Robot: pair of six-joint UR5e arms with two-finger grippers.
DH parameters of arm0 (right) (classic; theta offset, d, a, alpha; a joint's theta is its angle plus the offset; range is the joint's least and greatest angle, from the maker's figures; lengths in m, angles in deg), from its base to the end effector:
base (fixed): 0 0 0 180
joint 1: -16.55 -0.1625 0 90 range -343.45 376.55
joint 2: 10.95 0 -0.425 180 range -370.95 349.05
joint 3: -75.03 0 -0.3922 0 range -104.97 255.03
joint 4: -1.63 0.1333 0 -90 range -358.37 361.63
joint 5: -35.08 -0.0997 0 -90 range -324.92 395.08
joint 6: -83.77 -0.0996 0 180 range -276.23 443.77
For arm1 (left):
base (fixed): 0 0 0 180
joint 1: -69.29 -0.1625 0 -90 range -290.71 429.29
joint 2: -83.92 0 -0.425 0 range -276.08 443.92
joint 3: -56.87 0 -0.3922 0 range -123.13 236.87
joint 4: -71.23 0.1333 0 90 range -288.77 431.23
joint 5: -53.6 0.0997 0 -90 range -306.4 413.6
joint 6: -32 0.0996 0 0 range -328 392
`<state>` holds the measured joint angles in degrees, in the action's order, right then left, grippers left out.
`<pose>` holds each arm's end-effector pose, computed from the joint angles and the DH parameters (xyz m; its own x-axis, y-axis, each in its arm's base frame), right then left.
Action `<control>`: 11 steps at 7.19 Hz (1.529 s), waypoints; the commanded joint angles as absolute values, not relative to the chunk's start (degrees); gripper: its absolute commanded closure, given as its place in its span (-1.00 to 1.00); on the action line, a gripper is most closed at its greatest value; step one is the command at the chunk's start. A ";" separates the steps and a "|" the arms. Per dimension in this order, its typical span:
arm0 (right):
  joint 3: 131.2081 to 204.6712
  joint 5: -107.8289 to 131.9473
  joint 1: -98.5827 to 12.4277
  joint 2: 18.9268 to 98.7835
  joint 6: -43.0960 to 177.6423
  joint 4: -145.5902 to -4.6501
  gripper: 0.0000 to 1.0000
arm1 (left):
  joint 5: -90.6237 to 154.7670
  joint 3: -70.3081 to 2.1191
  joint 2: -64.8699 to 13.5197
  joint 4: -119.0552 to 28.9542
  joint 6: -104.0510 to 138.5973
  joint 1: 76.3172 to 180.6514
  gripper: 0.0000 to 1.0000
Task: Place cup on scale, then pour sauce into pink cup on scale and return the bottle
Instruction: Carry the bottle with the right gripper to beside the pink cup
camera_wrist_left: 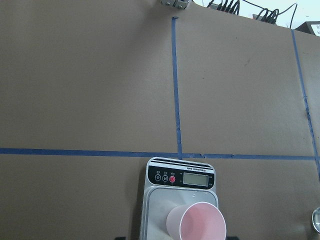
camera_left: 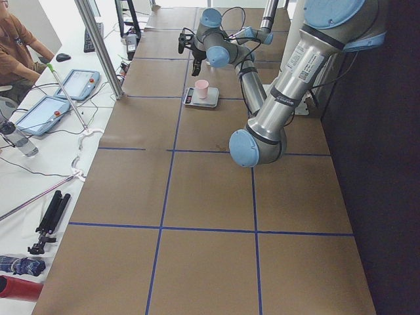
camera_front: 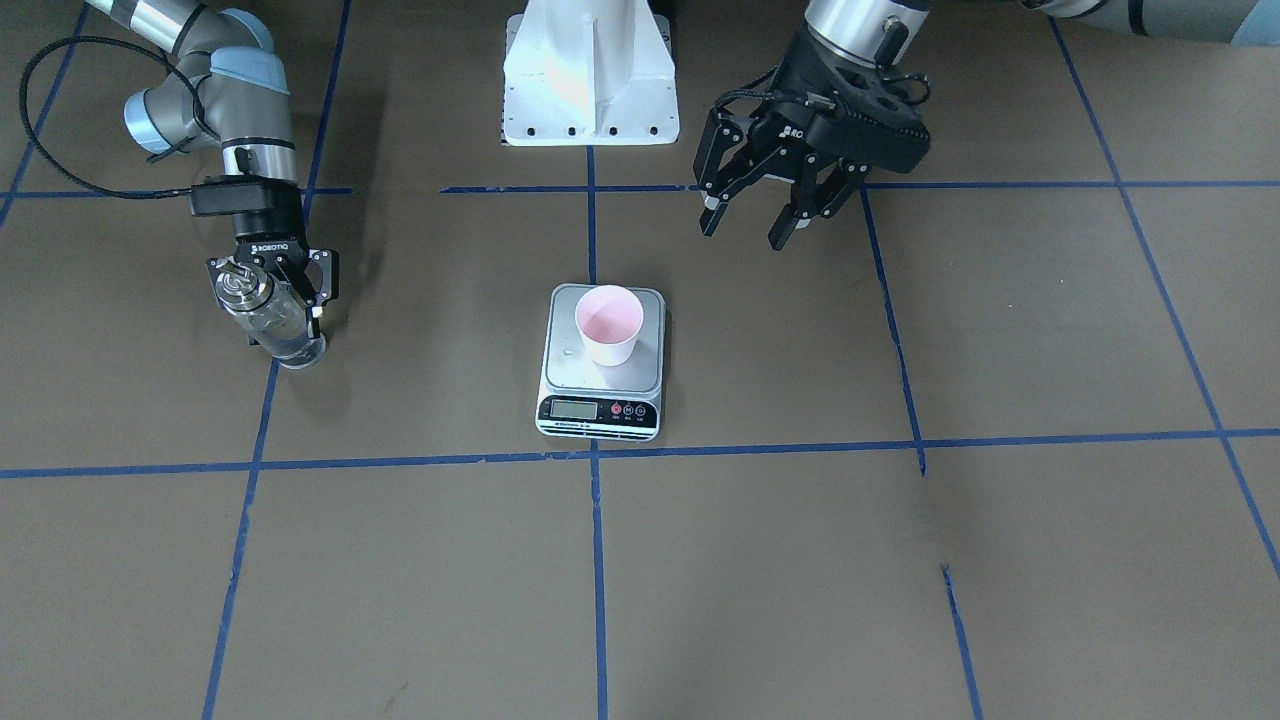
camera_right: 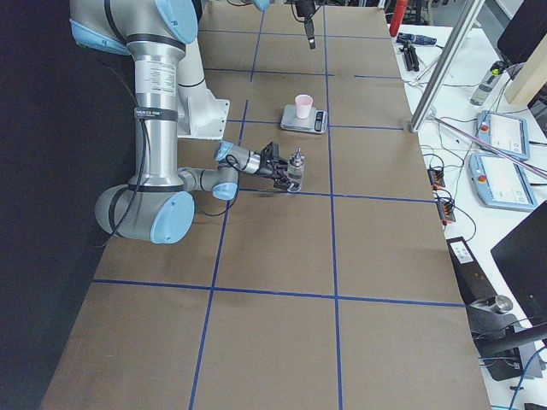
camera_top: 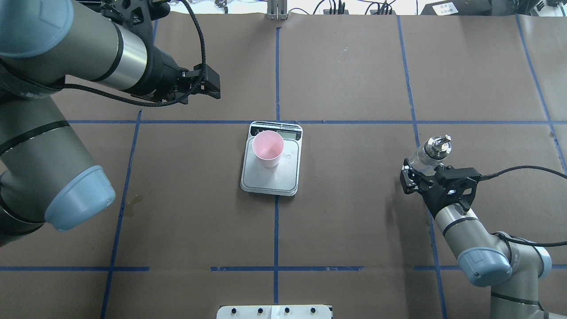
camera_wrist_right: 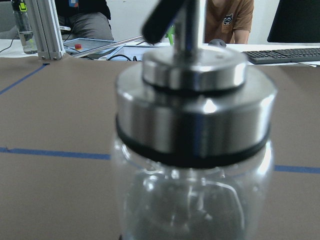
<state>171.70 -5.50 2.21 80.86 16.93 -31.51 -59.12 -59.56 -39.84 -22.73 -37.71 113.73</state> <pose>-0.4149 -0.3217 0.4970 0.7403 -0.0748 0.6681 -0.5634 0.4733 0.6772 0.3315 -0.4579 0.1259 0.4299 0.0264 -0.9025 0.2650 0.9518 0.1541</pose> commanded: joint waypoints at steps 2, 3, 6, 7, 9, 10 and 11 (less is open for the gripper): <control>172.24 -4.91 -0.85 75.45 26.55 -31.94 1.00 | -59.07 -59.67 -39.57 -22.73 -37.61 113.76 -0.46; 172.15 -5.00 -1.02 72.75 26.64 -34.56 1.00 | -59.16 -61.15 -37.91 -22.73 -37.34 113.76 -0.45; 172.41 -5.09 -1.29 61.52 31.45 -59.45 1.00 | -58.63 -63.27 -32.91 -22.29 -30.40 114.64 -0.45; 172.76 -5.17 -1.20 56.51 31.65 -68.77 1.00 | -58.63 -63.27 -32.10 -22.20 -28.66 115.25 -0.46; 175.04 -5.17 -1.29 52.95 31.48 -75.10 1.00 | -58.37 -62.57 -31.92 -22.20 -27.94 115.52 -0.46; 175.49 -5.17 -1.11 52.86 31.48 -78.06 1.00 | -58.37 -62.66 -30.01 -22.46 -27.85 115.52 -0.46; 176.97 -5.43 -0.94 51.55 31.83 -81.05 1.00 | -58.45 -63.00 -29.29 -22.72 -26.89 115.69 -0.46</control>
<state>175.54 -5.24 -1.12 52.81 31.56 -77.37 -58.42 -62.79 -30.48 -22.44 -27.70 115.54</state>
